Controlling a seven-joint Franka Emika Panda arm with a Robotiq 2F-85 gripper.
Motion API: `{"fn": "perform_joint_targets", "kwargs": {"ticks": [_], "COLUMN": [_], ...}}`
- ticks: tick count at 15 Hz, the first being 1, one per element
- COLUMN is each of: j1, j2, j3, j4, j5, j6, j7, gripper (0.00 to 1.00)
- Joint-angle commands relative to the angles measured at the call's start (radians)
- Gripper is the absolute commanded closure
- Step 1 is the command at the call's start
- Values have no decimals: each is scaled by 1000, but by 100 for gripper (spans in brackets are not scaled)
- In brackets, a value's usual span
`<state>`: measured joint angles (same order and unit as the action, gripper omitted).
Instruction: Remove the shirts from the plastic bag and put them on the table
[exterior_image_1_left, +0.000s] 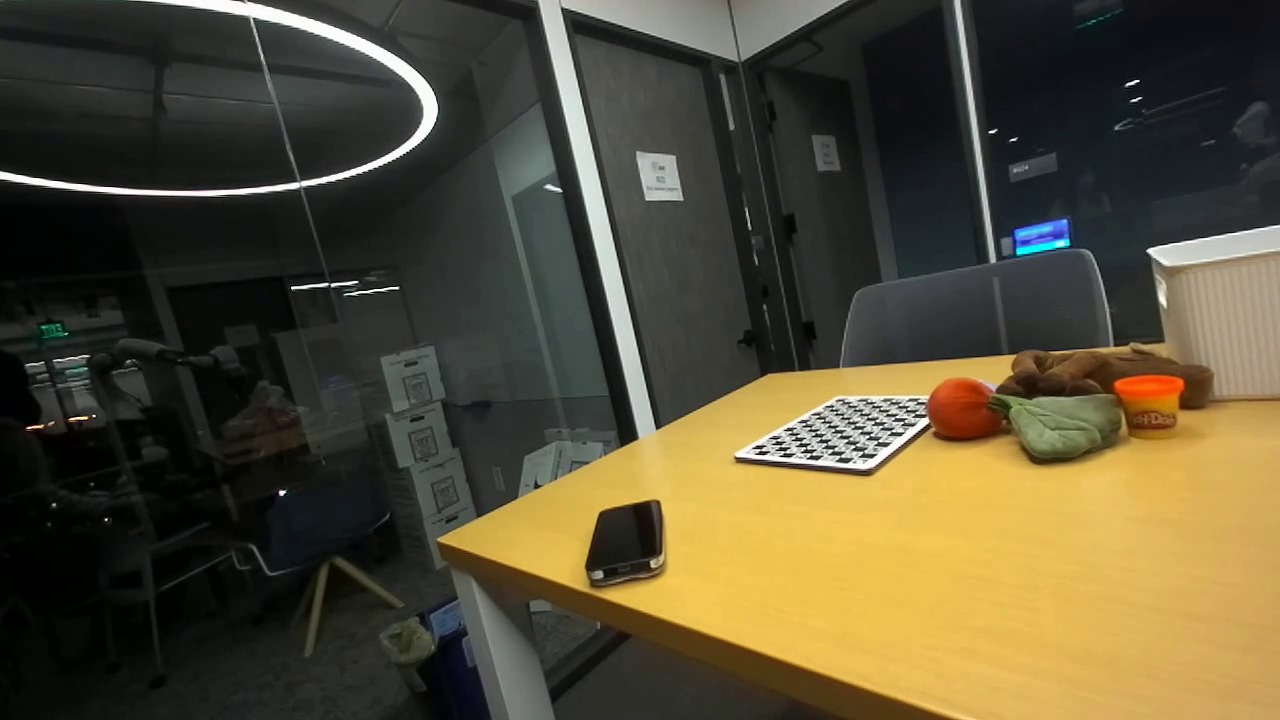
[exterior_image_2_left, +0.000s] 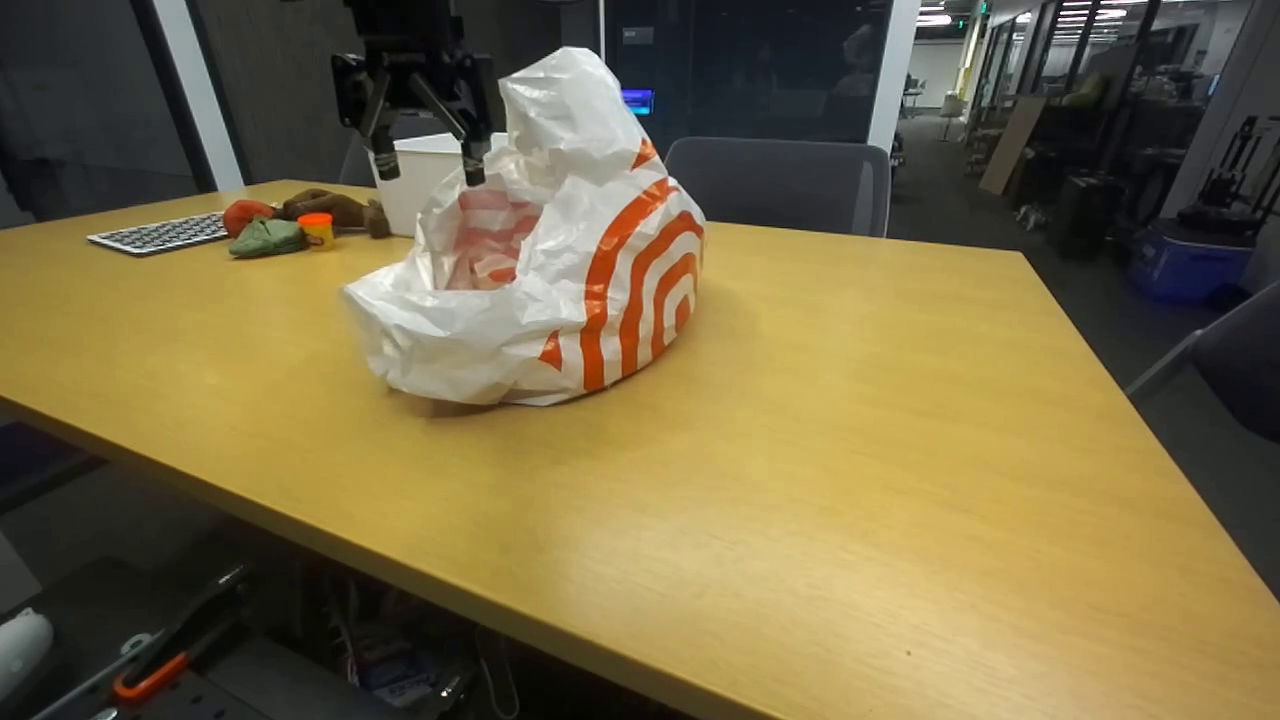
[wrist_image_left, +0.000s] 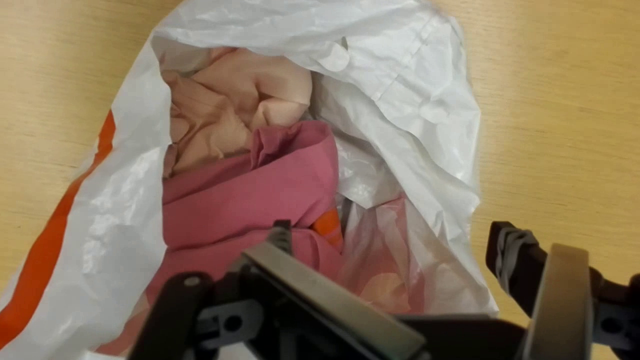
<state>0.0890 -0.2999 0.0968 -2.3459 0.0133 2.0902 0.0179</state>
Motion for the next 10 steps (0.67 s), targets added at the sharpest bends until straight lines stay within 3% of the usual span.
{"fn": "perform_joint_targets", "kwargs": {"ticks": [1, 10], "j1": [-23, -42], "j2": [77, 141], "j3": [-22, -51], "j4": [48, 37], "j5": [0, -5], "j6": [-1, -5], "j7": [14, -25], "gripper": [0, 0]}}
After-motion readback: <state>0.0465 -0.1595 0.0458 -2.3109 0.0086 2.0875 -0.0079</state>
